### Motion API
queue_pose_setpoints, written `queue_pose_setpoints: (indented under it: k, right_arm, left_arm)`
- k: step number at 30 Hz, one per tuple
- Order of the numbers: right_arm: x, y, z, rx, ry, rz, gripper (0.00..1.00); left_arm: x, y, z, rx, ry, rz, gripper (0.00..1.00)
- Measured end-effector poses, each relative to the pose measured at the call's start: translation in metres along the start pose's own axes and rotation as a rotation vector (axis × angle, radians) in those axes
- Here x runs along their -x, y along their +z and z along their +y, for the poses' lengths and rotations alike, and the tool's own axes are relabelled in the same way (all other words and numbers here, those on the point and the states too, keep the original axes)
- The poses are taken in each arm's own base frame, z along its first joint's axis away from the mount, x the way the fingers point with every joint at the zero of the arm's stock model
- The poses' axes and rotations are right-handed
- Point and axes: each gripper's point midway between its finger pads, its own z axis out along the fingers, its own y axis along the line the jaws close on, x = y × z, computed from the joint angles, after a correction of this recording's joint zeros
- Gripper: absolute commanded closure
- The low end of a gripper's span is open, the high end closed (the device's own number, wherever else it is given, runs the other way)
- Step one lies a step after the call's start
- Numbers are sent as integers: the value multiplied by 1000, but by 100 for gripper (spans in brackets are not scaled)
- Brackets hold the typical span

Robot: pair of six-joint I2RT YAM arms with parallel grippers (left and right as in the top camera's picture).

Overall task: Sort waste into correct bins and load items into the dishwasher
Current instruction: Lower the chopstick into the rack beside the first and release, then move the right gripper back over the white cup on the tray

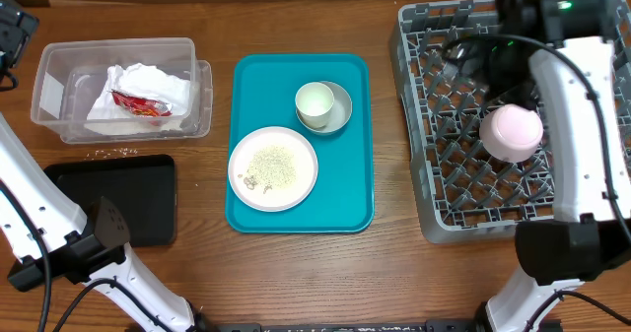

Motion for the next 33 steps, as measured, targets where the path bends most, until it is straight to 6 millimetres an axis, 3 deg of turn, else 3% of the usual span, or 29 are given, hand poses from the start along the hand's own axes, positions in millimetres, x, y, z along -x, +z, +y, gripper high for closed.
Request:
queue_pose_setpoints:
  k: [9, 21, 27, 33]
  right_arm:
    - [37, -13, 21, 109, 20, -158, 0]
    - [50, -18, 38, 196, 19, -202, 0]
    - [46, -29, 79, 384, -29, -182, 0]
    - [15, -27, 149, 491, -186, -161, 4]
  left_arm:
    - [0, 0, 0, 0, 0, 0, 0]
    - [0, 0, 0, 0, 0, 0, 0]
    - [0, 0, 0, 0, 0, 0, 0]
    - [0, 0, 0, 0, 0, 0, 0]
